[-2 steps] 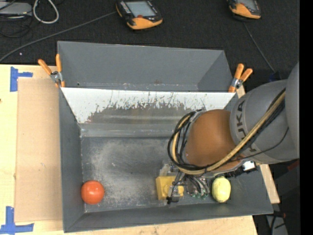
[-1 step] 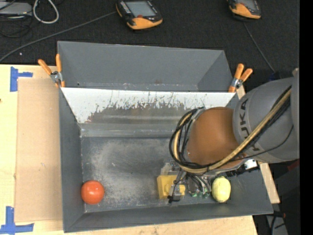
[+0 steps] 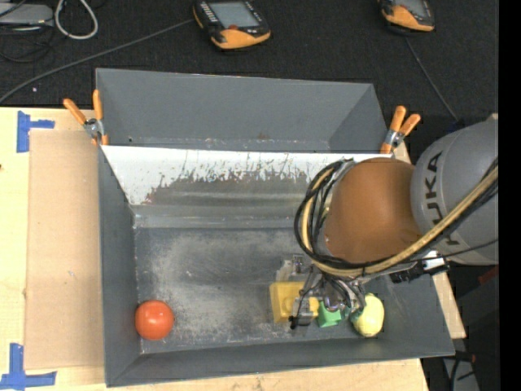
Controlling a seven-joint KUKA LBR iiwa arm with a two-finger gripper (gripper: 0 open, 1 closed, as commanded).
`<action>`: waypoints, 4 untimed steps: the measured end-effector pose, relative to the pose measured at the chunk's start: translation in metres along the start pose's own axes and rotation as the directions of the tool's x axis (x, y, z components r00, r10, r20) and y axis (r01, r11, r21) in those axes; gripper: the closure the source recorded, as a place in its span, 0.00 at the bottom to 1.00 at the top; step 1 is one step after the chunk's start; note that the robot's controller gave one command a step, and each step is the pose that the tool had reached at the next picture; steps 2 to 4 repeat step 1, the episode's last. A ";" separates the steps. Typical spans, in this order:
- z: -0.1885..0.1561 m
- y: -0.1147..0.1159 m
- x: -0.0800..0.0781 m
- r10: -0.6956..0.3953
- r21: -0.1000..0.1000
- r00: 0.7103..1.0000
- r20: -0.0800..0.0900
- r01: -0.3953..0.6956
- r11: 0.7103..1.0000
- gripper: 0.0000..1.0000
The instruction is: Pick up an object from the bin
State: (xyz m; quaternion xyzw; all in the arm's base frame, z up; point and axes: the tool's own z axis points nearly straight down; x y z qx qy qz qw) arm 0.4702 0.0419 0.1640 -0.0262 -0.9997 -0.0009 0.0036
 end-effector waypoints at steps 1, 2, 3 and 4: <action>-0.043 0.000 -0.001 0.000 0.000 1.000 0.004 0.000 1.000 1.00; -0.043 0.000 -0.001 0.000 0.000 1.000 0.004 0.000 1.000 1.00; -0.043 0.000 -0.001 0.000 0.000 1.000 0.004 0.000 1.000 1.00; -0.043 0.000 -0.001 0.000 0.000 1.000 0.004 0.000 1.000 1.00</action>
Offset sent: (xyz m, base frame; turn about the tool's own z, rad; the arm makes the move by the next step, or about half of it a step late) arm 0.0009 0.0000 0.0371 0.0001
